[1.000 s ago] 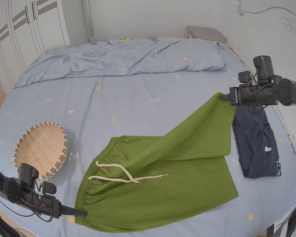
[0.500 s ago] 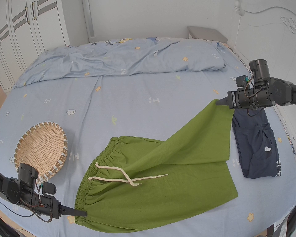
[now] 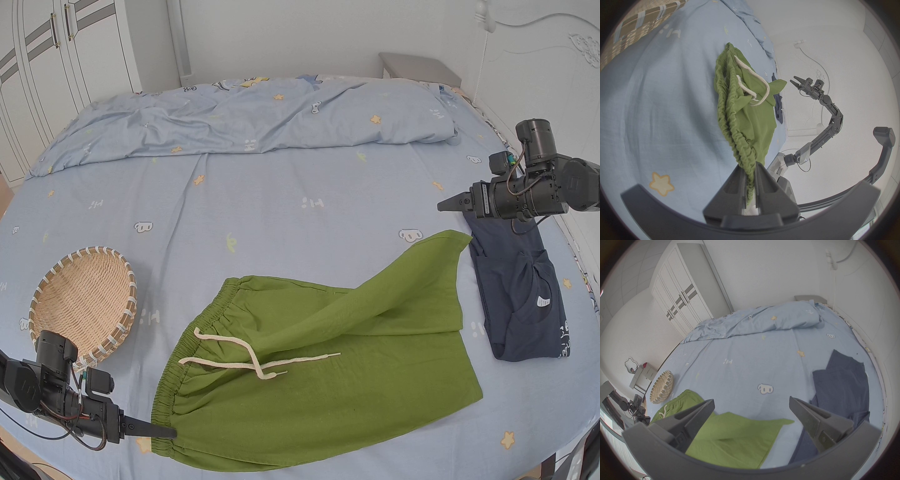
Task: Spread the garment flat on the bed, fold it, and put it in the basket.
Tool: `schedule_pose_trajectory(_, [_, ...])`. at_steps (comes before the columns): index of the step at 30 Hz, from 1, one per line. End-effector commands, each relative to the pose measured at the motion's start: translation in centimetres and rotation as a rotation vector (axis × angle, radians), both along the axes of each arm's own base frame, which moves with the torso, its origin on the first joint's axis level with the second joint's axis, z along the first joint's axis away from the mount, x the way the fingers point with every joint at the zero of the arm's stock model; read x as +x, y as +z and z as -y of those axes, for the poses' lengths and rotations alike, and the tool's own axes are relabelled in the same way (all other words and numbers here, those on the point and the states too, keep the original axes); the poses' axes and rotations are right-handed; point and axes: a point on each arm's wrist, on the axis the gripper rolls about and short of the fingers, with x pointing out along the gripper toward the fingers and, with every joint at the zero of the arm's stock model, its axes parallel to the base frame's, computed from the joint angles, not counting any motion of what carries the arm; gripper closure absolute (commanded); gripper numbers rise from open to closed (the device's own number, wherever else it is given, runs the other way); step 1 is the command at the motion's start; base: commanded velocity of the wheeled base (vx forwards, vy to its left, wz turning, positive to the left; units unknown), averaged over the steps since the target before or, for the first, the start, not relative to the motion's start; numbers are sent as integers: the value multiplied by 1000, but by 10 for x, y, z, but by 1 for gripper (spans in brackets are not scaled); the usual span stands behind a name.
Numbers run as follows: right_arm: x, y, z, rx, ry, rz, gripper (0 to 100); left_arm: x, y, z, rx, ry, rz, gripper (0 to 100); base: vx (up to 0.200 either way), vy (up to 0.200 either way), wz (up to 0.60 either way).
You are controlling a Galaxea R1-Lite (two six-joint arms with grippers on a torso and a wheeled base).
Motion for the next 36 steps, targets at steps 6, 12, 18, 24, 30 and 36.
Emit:
schedule_pose_trajectory(6, [-107,-21,46,111,10,-170,0,1,-1,0,1,1,-1,100,0,0,0])
schedule_pose_trajectory(12, [-146,-83,56,191,12,-386,0,-3,-3,0,0,1,-12,100,0,0,0])
schedule_pose_trajectory(18, [-165,-139,57,257,27,-503,0,-14,-12,2,24,8,31,100,0,0,0])
schedule_pose_trajectory(24, [-172,-167,51,266,53,-589,0,-19,-20,2,39,11,62,100,0,0,0])
schedule_pose_trajectory(30, [-174,-185,47,284,89,-614,0,-17,-21,2,40,14,65,100,0,0,0])
schedule_pose_trajectory(36, [-175,-202,37,280,136,-658,0,-18,-21,2,41,13,66,100,0,0,0])
